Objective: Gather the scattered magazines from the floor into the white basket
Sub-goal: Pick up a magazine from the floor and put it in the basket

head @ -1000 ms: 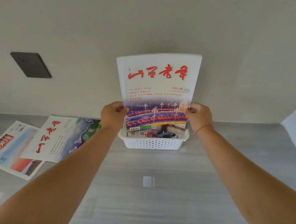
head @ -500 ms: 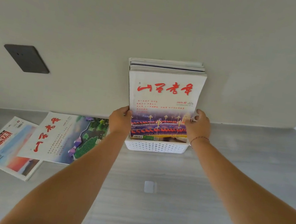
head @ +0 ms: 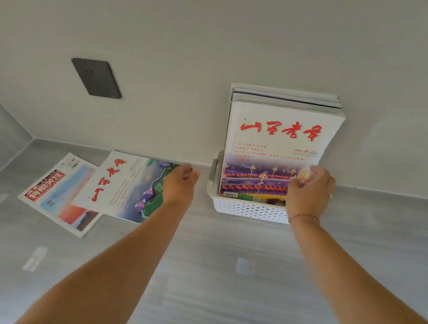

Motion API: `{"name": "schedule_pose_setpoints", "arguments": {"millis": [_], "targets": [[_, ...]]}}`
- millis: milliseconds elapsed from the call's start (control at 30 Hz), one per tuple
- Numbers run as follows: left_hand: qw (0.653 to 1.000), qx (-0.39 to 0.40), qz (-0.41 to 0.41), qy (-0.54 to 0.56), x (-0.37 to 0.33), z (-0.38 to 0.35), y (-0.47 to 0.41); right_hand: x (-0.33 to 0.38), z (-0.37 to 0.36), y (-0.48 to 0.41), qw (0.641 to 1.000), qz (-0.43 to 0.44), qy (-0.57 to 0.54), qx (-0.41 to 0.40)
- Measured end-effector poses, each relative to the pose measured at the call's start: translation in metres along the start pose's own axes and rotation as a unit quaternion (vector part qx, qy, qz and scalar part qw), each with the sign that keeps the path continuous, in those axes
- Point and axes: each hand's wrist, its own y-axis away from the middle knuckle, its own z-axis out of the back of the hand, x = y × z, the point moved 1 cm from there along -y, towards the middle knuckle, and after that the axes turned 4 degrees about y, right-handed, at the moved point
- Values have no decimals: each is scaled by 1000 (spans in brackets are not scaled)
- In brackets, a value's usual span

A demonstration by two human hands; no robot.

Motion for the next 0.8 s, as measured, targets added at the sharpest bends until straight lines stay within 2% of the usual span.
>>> {"name": "schedule_pose_setpoints", "arguments": {"millis": [67,167,233,333,433,533,600,700,800], "targets": [[999,-19,21,-27,21,28,0,14,-7,27,999,23,-35,2],[995,-46,55,-70,59,71,1,32,-30,74,994,80,-60,53],[995,-31,81,-53,86,91,3,40,-52,109,985,106,-62,118],[991,-24,114,-72,123,112,7,44,-87,156,964,86,-62,245],[982,-43,185,22,150,129,8,49,-117,189,933,59,-39,352],[952,-60,250,164,164,140,2,53,-140,210,911,83,3,404],[935,-46,253,244,164,145,-2,52,-150,219,901,83,26,425],[923,-16,255,288,165,146,-10,47,-160,225,900,98,62,420],[876,-23,281,392,160,143,-21,46,-163,225,903,113,79,407]]}}
